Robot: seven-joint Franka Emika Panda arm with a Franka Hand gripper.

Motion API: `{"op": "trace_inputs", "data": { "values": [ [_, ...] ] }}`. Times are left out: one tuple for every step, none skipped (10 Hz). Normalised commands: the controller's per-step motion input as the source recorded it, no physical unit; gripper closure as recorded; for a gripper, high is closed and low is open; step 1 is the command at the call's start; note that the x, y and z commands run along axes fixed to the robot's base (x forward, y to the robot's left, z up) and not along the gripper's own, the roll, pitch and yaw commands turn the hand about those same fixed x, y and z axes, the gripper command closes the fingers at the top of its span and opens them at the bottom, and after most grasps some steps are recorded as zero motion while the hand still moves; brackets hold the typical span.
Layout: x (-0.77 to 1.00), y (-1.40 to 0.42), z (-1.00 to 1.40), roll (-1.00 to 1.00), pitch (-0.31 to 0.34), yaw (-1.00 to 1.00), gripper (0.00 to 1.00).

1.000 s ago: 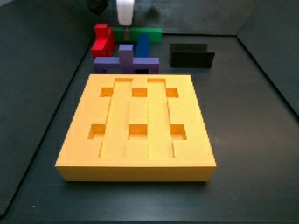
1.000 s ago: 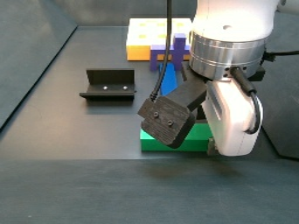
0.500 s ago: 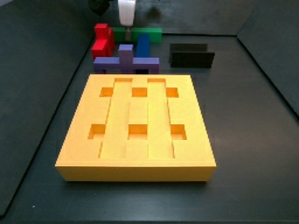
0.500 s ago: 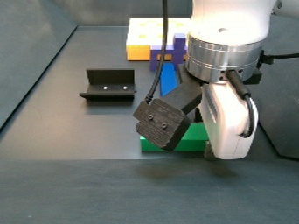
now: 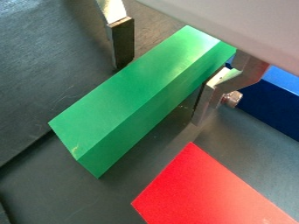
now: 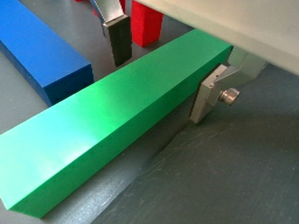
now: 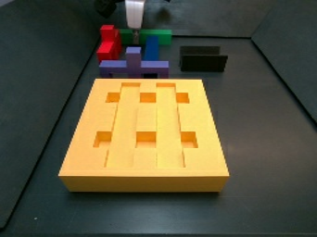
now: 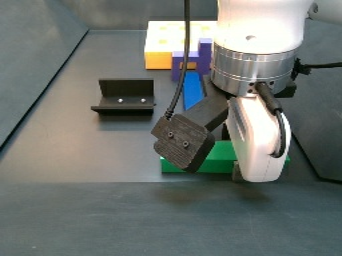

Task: Pick up the green object. Move up. Move to above the board. Insert the green object.
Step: Pick up the green object.

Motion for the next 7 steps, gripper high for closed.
{"op": "trace_inputs", "data": {
  "values": [
    [0.0, 0.0, 0.0, 0.0, 0.0, 0.0, 0.0],
    [0.0, 0.0, 0.0, 0.0, 0.0, 0.0, 1.0],
    [0.0, 0.0, 0.0, 0.0, 0.0, 0.0, 1.0],
    [0.0, 0.0, 0.0, 0.0, 0.0, 0.0, 1.0],
    [0.0, 0.0, 0.0, 0.0, 0.0, 0.0, 1.0],
    [0.0, 0.0, 0.0, 0.0, 0.0, 0.0, 1.0],
    [0.0, 0.0, 0.0, 0.0, 0.0, 0.0, 1.0]
  ]
}}
